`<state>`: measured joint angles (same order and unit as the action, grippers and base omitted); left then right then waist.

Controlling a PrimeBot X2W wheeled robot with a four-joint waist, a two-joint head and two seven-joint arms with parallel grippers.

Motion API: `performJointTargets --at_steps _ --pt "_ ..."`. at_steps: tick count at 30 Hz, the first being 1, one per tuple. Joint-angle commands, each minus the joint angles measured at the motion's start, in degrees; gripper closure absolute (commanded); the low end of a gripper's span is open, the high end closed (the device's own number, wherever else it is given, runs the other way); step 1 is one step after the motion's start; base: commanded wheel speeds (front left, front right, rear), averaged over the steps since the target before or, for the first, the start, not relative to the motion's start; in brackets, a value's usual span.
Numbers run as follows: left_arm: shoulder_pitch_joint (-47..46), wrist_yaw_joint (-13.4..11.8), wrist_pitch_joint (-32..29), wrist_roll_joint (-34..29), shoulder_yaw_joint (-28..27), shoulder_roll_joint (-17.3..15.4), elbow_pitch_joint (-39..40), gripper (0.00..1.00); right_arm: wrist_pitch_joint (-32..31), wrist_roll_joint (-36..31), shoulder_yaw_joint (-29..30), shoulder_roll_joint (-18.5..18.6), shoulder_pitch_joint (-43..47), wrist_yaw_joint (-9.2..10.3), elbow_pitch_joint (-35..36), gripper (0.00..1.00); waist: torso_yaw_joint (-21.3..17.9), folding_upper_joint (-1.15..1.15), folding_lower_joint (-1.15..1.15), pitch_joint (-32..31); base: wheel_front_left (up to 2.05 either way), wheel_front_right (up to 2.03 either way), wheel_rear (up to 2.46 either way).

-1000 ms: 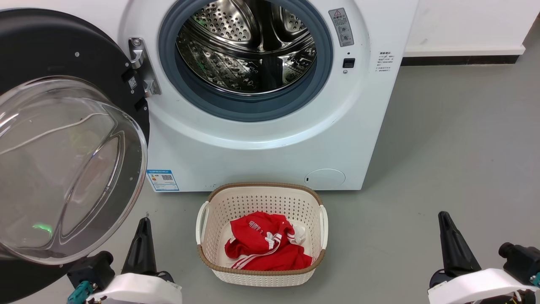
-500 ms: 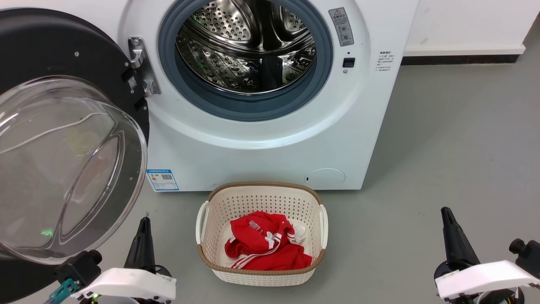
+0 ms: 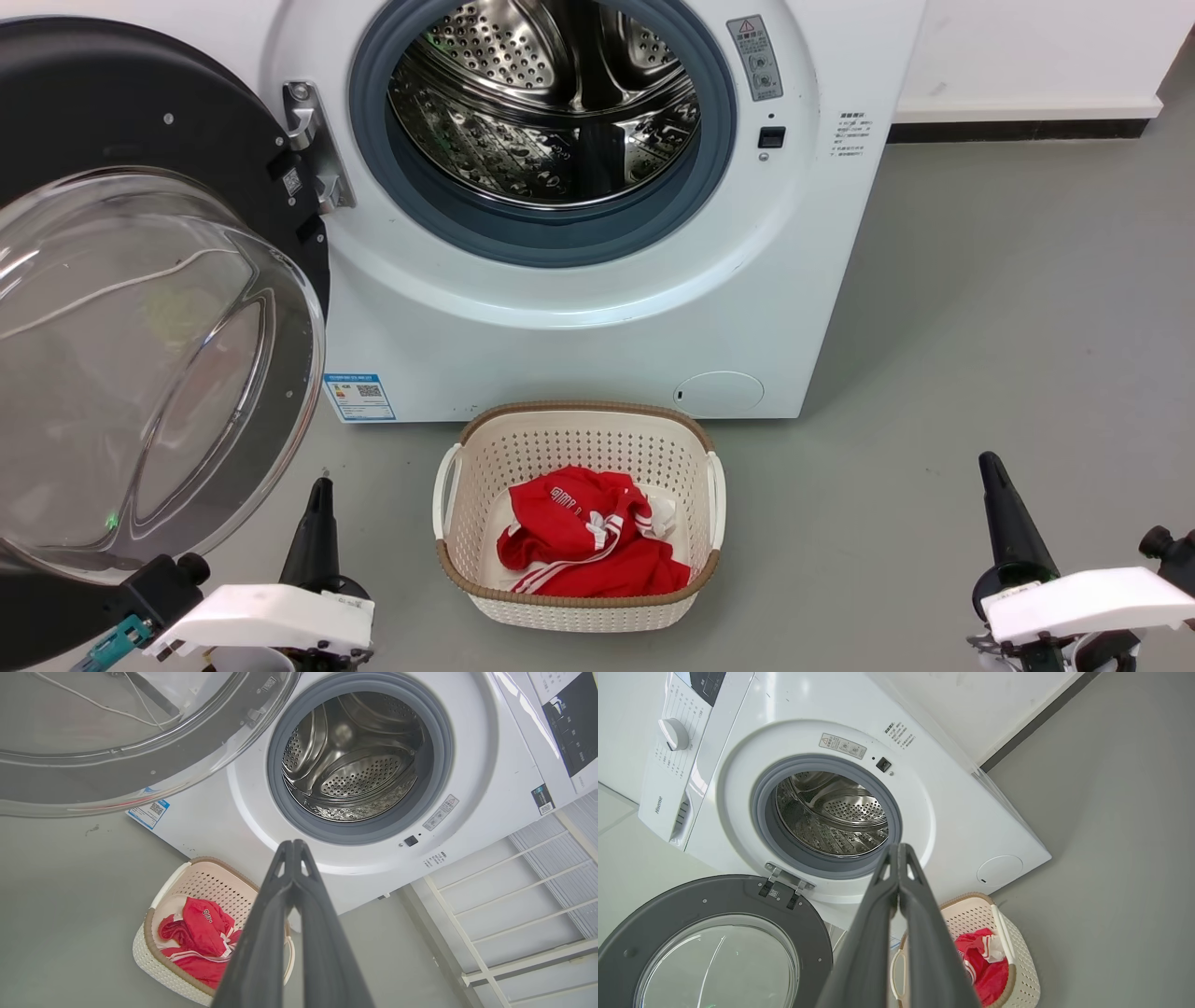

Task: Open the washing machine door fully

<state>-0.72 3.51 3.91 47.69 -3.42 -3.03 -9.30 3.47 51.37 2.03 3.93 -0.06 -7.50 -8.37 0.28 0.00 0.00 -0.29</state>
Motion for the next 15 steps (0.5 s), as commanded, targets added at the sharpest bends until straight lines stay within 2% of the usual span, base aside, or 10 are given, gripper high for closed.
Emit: performJointTargets --at_steps 1,15 --pt "-1.8 0.3 -0.4 2.0 -0.2 -0.1 0.4 1.00 -0.4 1.9 0.2 0.5 -1.5 0.00 0.2 1.00 0.0 0.00 0.00 0.0 0.00 0.00 0.00" --pt "-2.8 1.3 -2.8 12.1 -1.0 -0.1 -0.9 1.00 -2.2 11.6 0.7 0.5 -2.6 0.00 -1.1 1.00 -0.1 0.00 0.00 0.1 0.00 0.00 0.00"
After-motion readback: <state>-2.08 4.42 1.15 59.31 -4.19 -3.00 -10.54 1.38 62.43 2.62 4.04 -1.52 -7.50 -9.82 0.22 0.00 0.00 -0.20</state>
